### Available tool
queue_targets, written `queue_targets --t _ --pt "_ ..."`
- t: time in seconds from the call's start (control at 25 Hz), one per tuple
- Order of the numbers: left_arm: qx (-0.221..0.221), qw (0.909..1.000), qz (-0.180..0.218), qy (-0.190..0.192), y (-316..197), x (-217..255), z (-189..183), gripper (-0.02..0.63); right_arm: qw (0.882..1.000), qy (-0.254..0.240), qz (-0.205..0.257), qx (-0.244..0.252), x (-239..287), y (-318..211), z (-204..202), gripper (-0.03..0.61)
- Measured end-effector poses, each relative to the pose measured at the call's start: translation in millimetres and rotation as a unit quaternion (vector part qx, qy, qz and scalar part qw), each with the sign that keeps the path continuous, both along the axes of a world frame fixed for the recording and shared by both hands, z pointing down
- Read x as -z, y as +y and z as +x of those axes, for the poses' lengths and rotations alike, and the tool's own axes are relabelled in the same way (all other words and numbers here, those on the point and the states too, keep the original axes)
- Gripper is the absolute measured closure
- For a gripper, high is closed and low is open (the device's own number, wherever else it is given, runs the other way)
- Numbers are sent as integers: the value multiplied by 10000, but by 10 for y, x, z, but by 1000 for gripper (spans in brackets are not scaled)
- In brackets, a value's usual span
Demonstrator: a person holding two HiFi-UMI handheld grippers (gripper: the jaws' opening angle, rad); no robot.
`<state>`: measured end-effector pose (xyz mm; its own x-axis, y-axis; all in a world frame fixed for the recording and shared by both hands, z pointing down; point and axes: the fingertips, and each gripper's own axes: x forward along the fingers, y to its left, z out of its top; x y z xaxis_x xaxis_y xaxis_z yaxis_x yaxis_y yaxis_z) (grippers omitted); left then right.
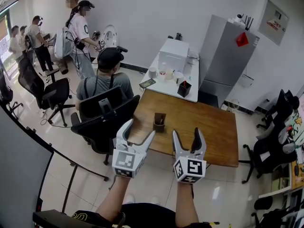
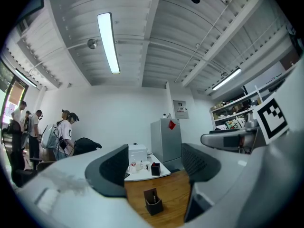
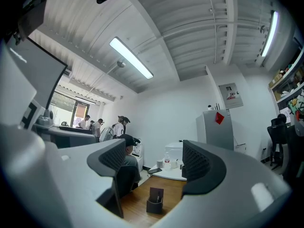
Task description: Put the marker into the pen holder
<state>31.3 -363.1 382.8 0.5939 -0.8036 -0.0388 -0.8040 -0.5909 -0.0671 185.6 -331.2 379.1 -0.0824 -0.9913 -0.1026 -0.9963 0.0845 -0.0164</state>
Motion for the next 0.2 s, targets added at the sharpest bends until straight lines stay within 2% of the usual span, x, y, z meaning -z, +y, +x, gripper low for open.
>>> queue_targets --t 0.2 --pt "-27 10000 83 3 20 -25 36 264 10000 -9 15 -48 10 43 60 207"
